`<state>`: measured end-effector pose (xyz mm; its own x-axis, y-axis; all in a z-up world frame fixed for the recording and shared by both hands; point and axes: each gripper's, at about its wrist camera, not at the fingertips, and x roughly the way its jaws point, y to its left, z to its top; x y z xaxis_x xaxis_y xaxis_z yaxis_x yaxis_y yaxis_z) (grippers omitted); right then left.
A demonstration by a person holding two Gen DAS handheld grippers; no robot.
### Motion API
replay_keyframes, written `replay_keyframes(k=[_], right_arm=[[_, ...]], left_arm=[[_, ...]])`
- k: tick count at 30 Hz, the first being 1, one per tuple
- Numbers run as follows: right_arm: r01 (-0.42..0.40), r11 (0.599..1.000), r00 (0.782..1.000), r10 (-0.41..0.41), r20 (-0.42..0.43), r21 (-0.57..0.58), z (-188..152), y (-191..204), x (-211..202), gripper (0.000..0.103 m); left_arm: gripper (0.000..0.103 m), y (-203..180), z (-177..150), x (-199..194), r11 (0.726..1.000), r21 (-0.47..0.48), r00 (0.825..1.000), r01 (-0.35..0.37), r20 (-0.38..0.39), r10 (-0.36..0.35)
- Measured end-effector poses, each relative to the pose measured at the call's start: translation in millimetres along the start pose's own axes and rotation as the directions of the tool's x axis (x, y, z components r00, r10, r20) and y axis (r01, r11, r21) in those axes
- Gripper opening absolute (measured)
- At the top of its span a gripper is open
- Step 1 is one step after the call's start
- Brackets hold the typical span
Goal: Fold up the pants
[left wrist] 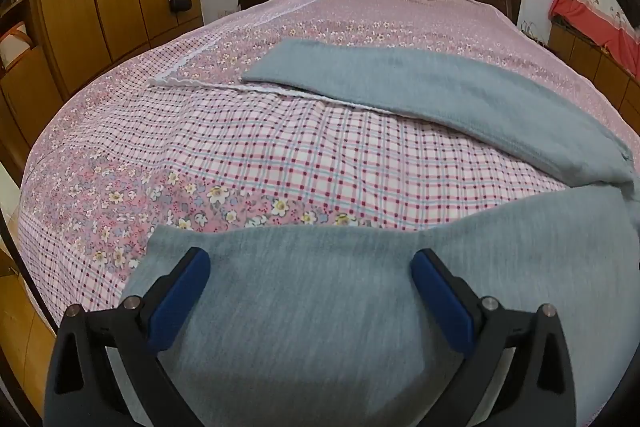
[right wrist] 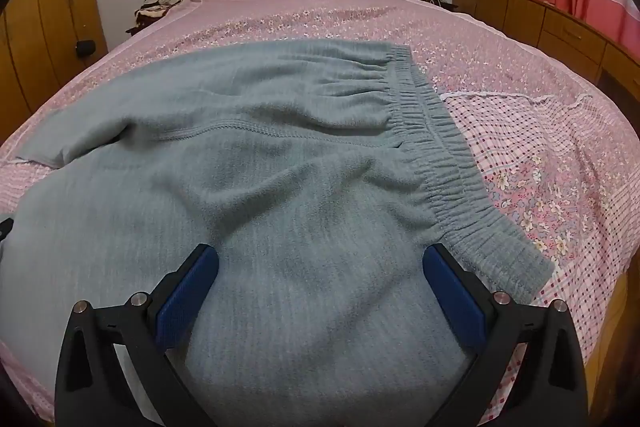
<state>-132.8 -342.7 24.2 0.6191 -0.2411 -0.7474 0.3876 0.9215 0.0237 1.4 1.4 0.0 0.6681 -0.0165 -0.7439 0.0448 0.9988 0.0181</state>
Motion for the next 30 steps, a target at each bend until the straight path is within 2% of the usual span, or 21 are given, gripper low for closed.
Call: replay_keyframes(k=[30], right_arm=[[0.003,1.000,1.000,-0.003,0.005,-0.003,-0.8,0.6,-0.8,0.103]], left_arm=[[0.103,2.3,-1.5,1.6,1.000,0.005,1.000,-0.005,-0.002,0.005]])
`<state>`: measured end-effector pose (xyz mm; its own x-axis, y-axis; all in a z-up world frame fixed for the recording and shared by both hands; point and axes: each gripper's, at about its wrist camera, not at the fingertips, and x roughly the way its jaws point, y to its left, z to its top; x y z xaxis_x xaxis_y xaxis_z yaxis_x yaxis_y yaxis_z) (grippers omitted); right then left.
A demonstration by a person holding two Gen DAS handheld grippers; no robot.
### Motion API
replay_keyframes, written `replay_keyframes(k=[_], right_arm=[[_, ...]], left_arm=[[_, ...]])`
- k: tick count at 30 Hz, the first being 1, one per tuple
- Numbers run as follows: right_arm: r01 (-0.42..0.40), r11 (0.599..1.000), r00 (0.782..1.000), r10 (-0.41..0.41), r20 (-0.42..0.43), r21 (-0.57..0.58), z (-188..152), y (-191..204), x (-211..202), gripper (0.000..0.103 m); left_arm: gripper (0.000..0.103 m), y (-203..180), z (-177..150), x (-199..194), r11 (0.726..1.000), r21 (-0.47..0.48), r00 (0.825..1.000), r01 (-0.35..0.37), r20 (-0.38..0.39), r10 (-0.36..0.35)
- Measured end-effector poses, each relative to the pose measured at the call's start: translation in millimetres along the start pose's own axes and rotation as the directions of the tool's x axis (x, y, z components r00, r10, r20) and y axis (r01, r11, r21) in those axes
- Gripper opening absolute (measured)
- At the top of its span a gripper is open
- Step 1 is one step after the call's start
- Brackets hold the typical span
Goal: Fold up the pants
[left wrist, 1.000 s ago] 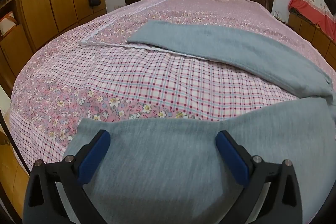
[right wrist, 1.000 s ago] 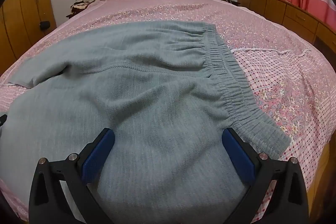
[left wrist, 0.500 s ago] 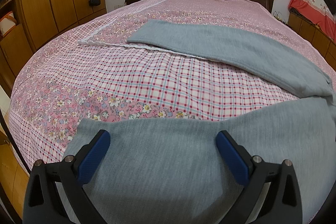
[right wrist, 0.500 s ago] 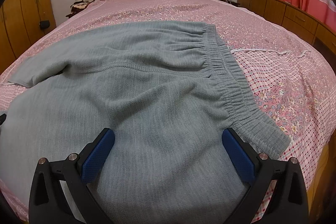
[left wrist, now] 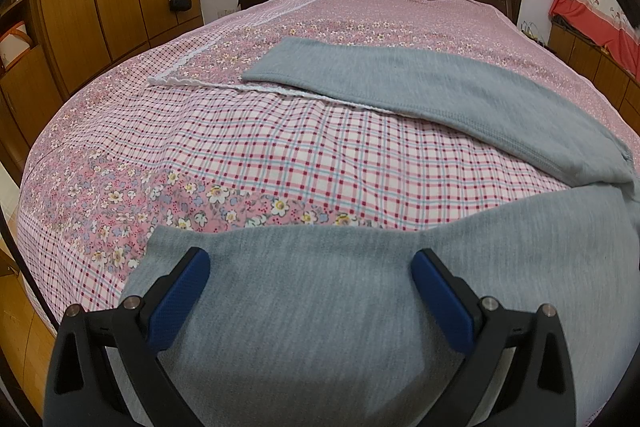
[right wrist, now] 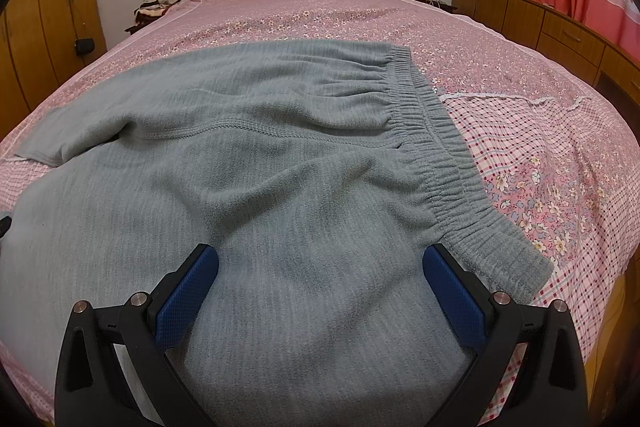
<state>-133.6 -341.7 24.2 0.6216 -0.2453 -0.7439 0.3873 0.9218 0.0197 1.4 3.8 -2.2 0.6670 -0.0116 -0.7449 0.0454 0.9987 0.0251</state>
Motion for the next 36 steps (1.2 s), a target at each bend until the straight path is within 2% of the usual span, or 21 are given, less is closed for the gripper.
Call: replay_keyframes(k=[36], right_arm=[[0.005,1.000,1.000,-0.005,0.001,-0.002,0.2,0.1,-0.2,0.103]], left_arm=[[0.103,4.0,1.6,-2.4,1.000,-0.012,1.000,0.014,-0.004,-0.014]])
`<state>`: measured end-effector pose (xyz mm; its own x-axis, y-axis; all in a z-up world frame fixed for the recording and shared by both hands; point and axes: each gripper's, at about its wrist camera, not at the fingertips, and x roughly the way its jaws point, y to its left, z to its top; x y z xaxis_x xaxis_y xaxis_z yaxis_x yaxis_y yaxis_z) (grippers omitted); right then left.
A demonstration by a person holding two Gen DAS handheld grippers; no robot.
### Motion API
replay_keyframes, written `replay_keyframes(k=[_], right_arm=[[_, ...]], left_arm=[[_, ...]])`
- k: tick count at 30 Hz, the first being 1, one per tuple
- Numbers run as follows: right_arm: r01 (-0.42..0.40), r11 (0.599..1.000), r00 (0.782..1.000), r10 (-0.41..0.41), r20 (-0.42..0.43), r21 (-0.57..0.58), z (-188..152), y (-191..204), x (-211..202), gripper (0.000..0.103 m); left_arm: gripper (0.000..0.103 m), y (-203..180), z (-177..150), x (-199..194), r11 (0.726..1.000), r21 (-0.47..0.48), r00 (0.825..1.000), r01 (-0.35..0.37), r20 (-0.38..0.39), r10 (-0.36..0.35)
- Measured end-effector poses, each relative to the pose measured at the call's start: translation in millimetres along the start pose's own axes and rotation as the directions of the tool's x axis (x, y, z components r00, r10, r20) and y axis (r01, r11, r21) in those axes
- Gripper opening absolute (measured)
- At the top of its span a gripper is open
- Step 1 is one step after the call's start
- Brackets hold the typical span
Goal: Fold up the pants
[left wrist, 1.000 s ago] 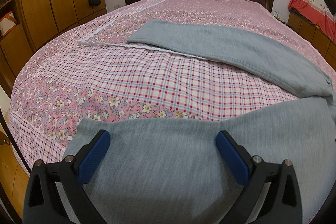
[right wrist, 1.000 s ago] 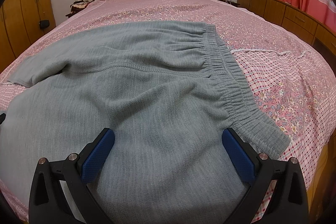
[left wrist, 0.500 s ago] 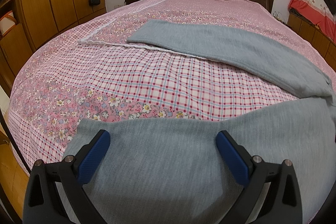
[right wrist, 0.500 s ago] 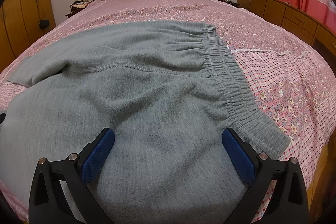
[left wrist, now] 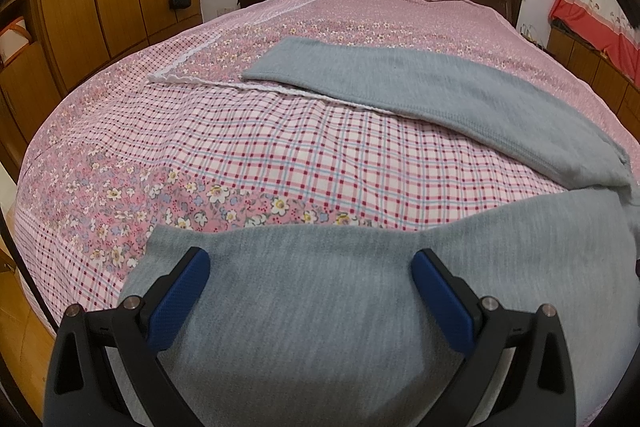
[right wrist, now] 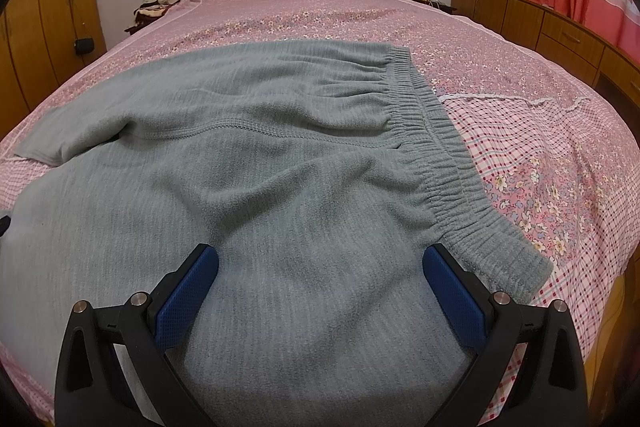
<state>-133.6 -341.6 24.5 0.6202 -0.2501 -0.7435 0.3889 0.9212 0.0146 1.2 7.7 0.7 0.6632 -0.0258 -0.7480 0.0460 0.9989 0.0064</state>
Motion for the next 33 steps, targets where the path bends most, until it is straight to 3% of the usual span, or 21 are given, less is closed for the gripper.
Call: replay_keyframes(k=[21,33], right_arm=[[0.035,0.999,0.998,-0.036,-0.054,-0.016,7,3,7,0.103],[0.052,0.999,0.998,-0.052,-0.040,-0.013,7,4,7,0.103]], left_arm=[[0.103,-1,2,2,1.000,0.006,1.000,-0.002,-0.011,0.002],[0.103,4,4,3,1.000,0.002,1.000,0.003,-0.020,-0.003]])
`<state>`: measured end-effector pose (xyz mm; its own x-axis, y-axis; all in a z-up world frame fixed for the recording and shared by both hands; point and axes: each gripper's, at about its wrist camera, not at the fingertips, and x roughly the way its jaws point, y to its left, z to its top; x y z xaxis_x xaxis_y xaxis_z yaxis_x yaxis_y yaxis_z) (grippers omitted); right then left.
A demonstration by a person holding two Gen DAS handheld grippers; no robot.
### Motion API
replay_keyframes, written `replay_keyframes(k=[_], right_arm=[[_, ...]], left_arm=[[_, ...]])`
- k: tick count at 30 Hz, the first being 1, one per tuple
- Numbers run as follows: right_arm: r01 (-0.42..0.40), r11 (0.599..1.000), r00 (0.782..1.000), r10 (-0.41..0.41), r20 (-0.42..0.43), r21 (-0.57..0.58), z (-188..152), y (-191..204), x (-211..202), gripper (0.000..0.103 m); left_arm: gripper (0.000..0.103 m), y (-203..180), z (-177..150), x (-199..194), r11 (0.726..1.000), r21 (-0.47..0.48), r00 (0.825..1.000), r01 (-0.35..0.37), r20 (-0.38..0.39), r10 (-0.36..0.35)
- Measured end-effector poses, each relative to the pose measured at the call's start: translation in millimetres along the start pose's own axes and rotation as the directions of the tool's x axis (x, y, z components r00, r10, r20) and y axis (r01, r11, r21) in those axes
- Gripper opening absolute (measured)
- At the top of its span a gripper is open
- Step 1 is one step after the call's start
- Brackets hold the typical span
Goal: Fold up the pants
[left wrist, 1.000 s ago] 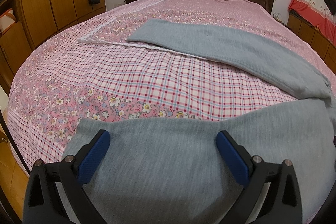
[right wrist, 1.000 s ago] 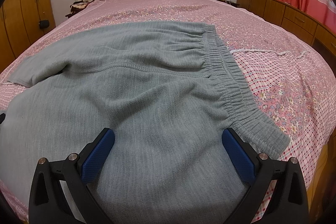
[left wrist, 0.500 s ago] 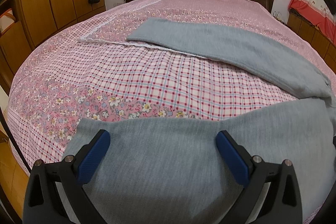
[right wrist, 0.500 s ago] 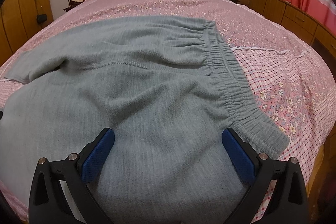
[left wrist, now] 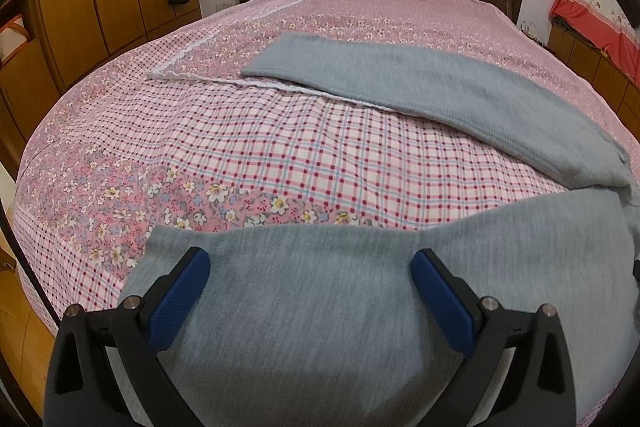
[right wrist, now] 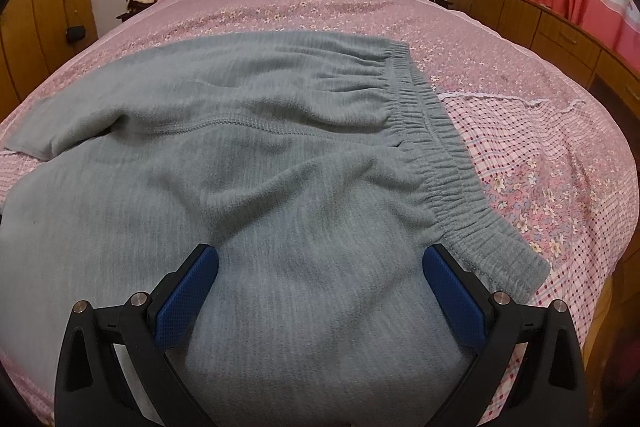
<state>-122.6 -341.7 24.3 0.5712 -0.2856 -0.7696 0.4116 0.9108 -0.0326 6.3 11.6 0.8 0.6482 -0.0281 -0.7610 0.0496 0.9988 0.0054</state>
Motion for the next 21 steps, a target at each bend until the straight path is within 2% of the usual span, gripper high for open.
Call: replay_keyframes(k=[8,15,19,21], right_arm=[[-0.038,0.999,0.999,0.038,-0.020,-0.007,11,-5,-11,0.103],[-0.077,0.996,0.997,0.078,0.025,-0.042,37,-6,-26,0.103],[-0.171,0.985,0.985,0.172,0.020,-0.014,56,-9,-26,0.103],[-0.216,0.976,0.976,0.216,0.016,0.003,65,-11,-24,0.103]], left_arm=[[0.103,-4,10,0,1.000,0.017,1.000,-0.011,-0.028,0.012],[0.103,-9,28,-9,0.997,0.076,0.997,0.005,-0.081,0.001],[0.103,-12,43,-15,0.993,0.121,0.996,0.009,-0.084,0.001],[0.103,-12,54,-20,0.990,0.135,0.997,0.034,-0.078,-0.024]])
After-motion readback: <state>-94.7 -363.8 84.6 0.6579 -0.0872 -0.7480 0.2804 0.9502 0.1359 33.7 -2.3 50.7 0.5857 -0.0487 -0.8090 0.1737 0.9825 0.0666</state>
